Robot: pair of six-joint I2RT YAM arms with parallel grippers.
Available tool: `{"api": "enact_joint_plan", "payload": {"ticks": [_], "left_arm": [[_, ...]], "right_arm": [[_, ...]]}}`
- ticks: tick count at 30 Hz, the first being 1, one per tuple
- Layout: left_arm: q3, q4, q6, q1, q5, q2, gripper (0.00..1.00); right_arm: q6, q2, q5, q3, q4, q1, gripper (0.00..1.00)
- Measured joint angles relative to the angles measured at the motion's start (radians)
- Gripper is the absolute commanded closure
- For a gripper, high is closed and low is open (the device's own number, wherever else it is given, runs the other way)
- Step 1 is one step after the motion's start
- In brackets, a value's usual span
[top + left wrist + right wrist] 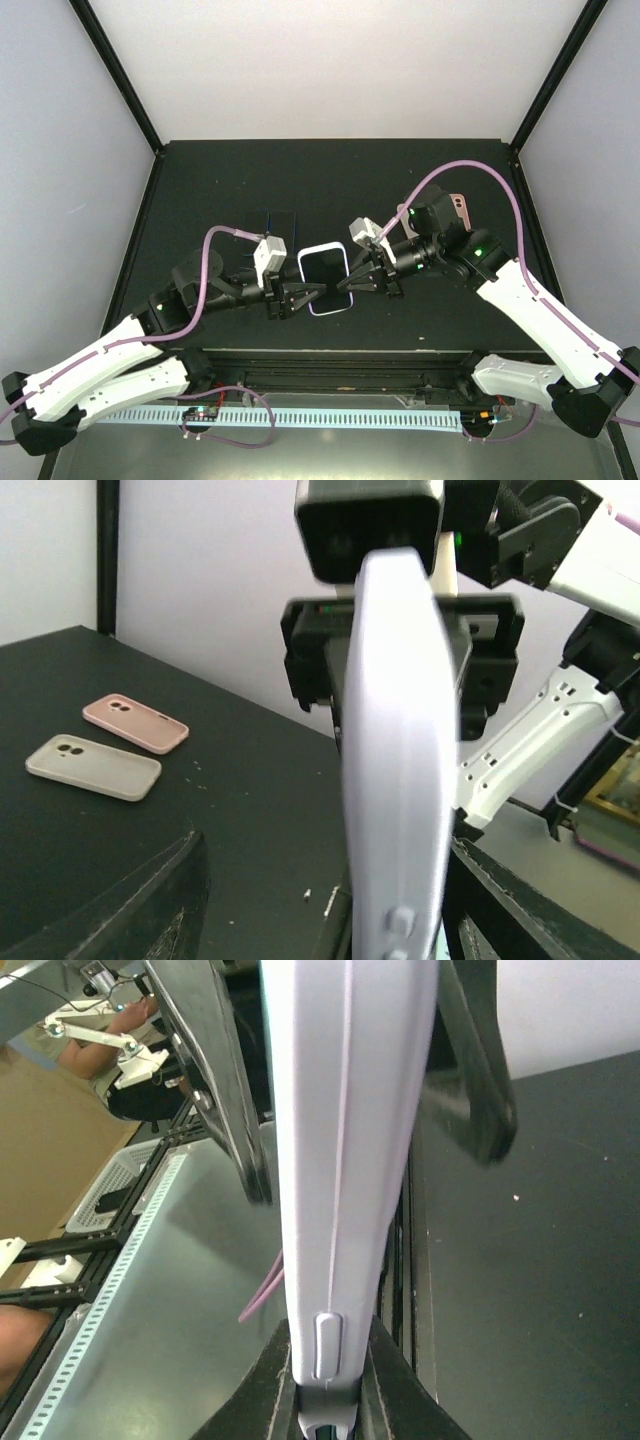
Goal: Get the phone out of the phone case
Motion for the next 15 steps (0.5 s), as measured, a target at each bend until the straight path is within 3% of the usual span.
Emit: {"api": "enact_joint_plan", "payload": {"ticks": [3, 11, 15], "left_arm": [[0.049, -0.045, 0.038, 0.005, -0.018, 0.004, 0.42], [0.129, -0.067, 0.08, 0.006, -0.005, 0.047, 0.69], [0.129, -0.067, 0.076, 0.006, 0.027, 0.077, 0.87]], "right_arm": [[-0.015, 0.0, 0.013, -0.012, -0.02, 0.0, 0.99], [-0.037, 0.0, 0.017, -0.013, -0.033, 0.0, 0.99], [-0.043, 0.0, 0.021, -0.013, -0.034, 0.0, 0.99]]}}
